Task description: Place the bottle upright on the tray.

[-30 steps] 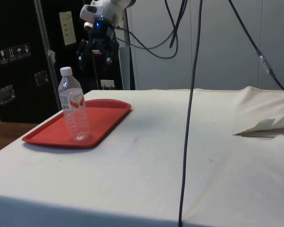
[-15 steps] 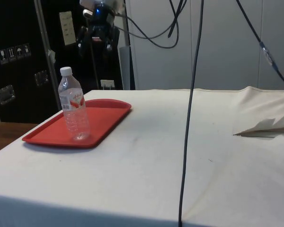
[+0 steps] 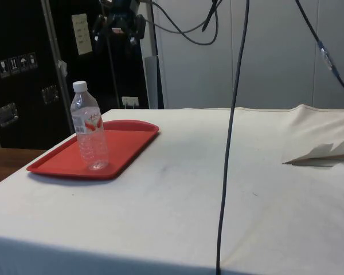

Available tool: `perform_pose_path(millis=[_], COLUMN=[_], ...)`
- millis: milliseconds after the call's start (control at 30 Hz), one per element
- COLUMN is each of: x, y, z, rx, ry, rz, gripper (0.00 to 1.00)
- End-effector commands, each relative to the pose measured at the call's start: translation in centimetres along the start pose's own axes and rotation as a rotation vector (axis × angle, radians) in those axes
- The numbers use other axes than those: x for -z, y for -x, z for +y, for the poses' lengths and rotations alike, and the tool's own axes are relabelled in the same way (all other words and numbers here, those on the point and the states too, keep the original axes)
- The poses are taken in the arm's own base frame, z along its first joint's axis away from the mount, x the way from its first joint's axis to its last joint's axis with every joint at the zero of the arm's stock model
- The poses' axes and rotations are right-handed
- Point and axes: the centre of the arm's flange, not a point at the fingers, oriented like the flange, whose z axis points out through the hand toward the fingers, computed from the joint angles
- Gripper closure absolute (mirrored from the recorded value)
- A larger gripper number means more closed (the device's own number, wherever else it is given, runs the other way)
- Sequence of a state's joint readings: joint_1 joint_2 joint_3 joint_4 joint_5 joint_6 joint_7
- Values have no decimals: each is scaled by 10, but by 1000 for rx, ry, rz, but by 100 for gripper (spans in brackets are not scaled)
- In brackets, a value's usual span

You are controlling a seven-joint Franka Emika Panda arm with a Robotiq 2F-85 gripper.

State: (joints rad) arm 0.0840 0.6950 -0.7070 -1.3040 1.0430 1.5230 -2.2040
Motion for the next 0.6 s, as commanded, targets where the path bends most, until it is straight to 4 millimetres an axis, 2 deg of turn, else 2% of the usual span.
perform_pose_path(millis=[0,133,567], x=[6,15,27], y=[-4,-11,-25], z=[-1,-4,-16], rx=[-1,5,37], ry=[-1,-1,-3], rz=[-14,-22,-33], gripper=[0,0,0])
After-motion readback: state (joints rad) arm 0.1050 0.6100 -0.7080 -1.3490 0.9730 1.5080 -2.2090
